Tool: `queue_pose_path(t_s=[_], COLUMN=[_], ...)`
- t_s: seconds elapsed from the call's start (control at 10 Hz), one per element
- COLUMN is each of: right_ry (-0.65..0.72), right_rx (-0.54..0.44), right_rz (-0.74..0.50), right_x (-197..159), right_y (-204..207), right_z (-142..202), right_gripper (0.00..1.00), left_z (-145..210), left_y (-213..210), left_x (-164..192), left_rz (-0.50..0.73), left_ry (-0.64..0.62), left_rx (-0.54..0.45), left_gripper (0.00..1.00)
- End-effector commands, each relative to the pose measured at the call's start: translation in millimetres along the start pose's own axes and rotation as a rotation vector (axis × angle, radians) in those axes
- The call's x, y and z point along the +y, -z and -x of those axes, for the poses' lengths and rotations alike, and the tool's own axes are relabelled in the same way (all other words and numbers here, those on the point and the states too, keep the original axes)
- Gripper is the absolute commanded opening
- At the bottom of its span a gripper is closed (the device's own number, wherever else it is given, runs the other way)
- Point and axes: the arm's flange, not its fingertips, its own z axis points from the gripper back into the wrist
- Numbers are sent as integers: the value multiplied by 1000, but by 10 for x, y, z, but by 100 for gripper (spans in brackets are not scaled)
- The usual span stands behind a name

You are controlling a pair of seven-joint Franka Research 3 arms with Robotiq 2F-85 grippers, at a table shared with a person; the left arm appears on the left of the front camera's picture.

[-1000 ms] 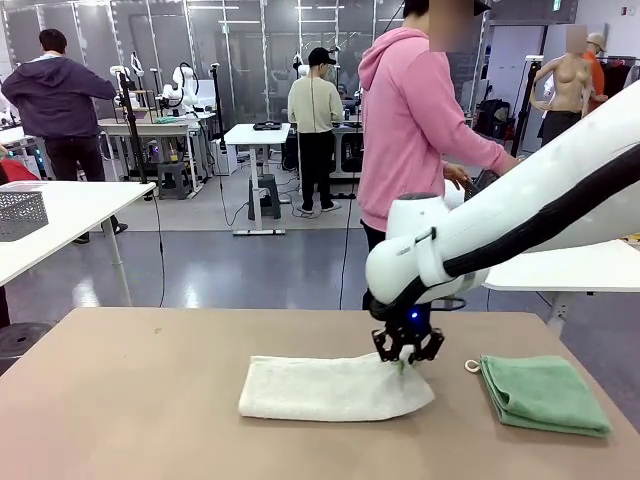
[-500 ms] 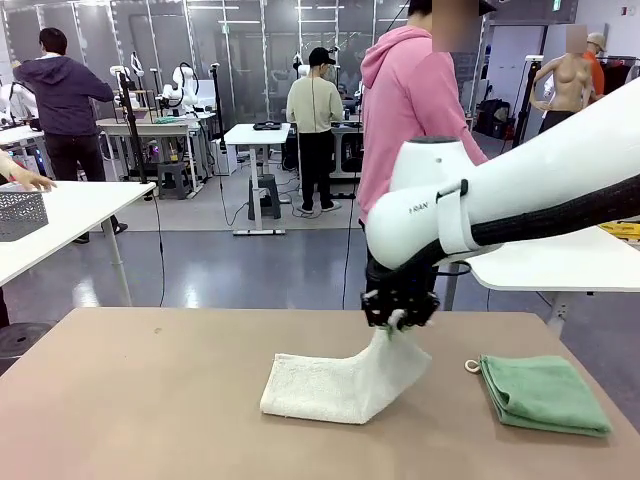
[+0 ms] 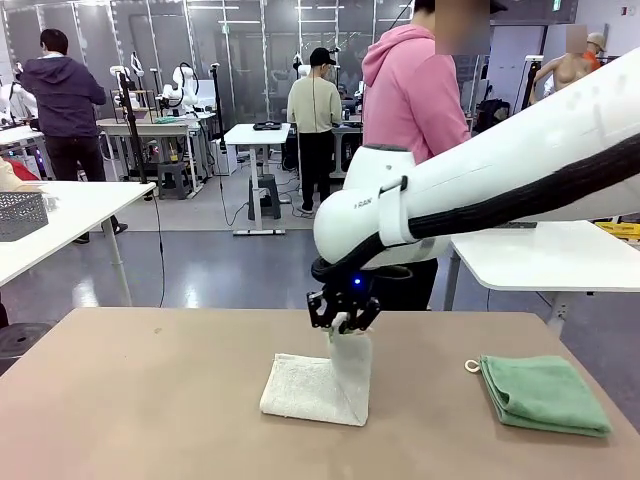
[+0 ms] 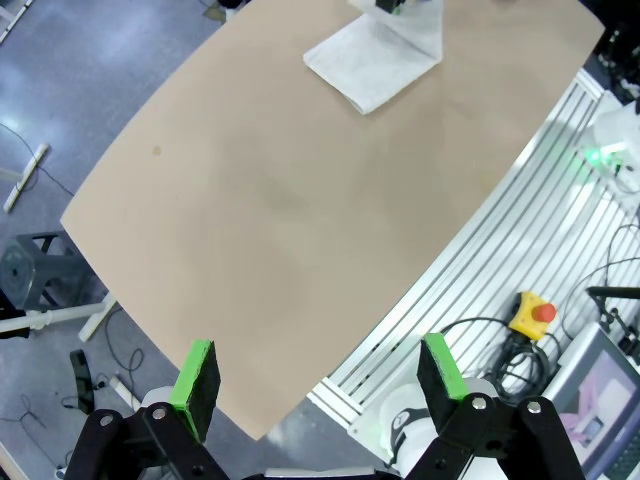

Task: Fold the towels and place them in the basket.
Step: When a person lays out a Towel with hook on the table, fold it in half twice.

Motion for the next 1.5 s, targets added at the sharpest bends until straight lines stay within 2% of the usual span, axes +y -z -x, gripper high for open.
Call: queue_pose_path(t_s=[0.0, 0.3, 0.8, 0.9, 1.1, 1.2, 1.4], right_ry=[17, 108, 119, 121, 125, 124, 129], right_rx=[20, 48, 57, 49, 36, 34, 60], right_rz=[-70, -80, -76, -78, -88, -91, -86], right_x=[175, 406, 640, 669, 662, 639, 544], right_y=[219, 525, 642, 641, 625, 628, 659], right_z=[-189, -344, -352, -335, -292, -274, -242], right_gripper=[0, 0, 87, 100, 100, 97, 100], left_z=[19, 19, 19, 19, 19, 19, 19], left_y=[5, 5, 5, 5, 5, 5, 5], left_x=[-4, -4, -4, -4, -4, -4, -4], left_rz=[-7, -7, -7, -7, -7, -7, -7], left_ry=[3, 3, 3, 3, 3, 3, 3], left_rx=[0, 0, 0, 0, 0, 0, 0], left_gripper=[100, 100, 100, 100, 100, 100, 100])
